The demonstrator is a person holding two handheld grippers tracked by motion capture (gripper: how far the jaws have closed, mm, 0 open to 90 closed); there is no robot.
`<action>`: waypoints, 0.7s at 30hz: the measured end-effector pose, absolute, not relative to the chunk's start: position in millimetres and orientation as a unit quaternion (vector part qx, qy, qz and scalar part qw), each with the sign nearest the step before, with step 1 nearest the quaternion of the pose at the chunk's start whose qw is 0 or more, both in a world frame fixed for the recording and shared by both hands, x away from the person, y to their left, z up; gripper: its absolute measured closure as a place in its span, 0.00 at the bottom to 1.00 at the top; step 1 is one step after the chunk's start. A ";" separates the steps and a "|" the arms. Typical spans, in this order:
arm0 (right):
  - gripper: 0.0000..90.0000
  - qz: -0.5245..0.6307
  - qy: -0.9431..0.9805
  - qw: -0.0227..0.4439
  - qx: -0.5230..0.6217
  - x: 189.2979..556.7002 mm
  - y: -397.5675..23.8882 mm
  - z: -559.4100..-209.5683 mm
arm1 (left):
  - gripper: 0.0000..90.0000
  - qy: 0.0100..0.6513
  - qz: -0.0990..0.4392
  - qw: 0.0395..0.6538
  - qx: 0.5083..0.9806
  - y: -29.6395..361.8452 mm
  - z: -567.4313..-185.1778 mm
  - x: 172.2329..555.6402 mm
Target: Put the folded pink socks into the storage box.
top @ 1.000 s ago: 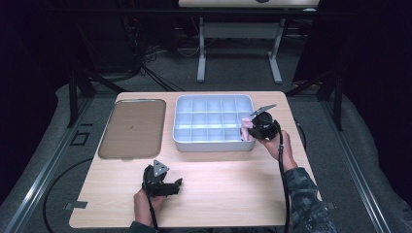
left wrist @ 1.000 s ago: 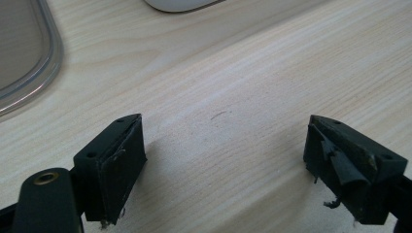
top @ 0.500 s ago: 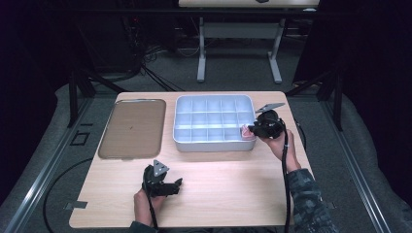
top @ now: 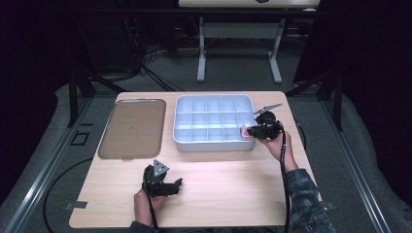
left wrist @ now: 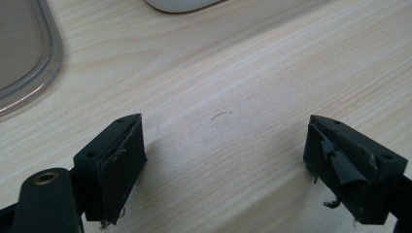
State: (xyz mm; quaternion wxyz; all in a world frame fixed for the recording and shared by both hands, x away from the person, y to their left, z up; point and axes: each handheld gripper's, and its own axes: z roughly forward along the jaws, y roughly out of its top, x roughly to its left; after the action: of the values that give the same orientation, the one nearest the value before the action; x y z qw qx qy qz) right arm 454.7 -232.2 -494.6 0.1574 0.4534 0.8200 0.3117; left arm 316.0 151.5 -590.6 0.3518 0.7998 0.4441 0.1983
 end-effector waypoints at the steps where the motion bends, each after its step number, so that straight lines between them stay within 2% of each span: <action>1: 0.84 0.313 0.819 0.161 0.453 453.4 -233.3 -492.3 | 0.17 0.444 0.198 0.352 0.800 151.5 -590.6 316.1; 6: 0.83 0.329 0.812 0.172 0.451 446.3 -235.9 -482.7 | 0.17 0.444 0.199 0.352 0.800 151.5 -590.7 316.0; 10: 0.78 0.334 0.810 0.177 0.447 439.5 -237.6 -475.5 | 0.17 0.444 0.199 0.352 0.800 151.5 -590.6 316.0; 13: 0.70 0.346 0.807 0.177 0.444 432.9 -239.2 -469.6 | 0.17 0.444 0.198 0.352 0.800 151.5 -590.6 316.0; 16: 0.60 0.357 0.803 0.173 0.444 423.7 -240.3 -463.0 | 0.17 0.444 0.199 0.352 0.800 151.4 -590.7 316.0; 18: 0.49 0.365 0.804 0.174 0.437 413.8 -240.3 -456.7 | 0.17 0.444 0.199 0.352 0.800 151.5 -590.6 316.0; 21: 0.40 0.372 0.806 0.172 0.428 401.6 -240.2 -450.0 | 0.17 0.444 0.199 0.352 0.800 151.5 -590.7 316.0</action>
State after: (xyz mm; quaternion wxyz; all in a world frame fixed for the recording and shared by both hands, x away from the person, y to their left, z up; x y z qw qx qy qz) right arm 401.6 -240.2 -450.0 0.1721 0.4278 0.8057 0.3717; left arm 316.0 151.5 -590.7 0.3518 0.7997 0.4440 0.1986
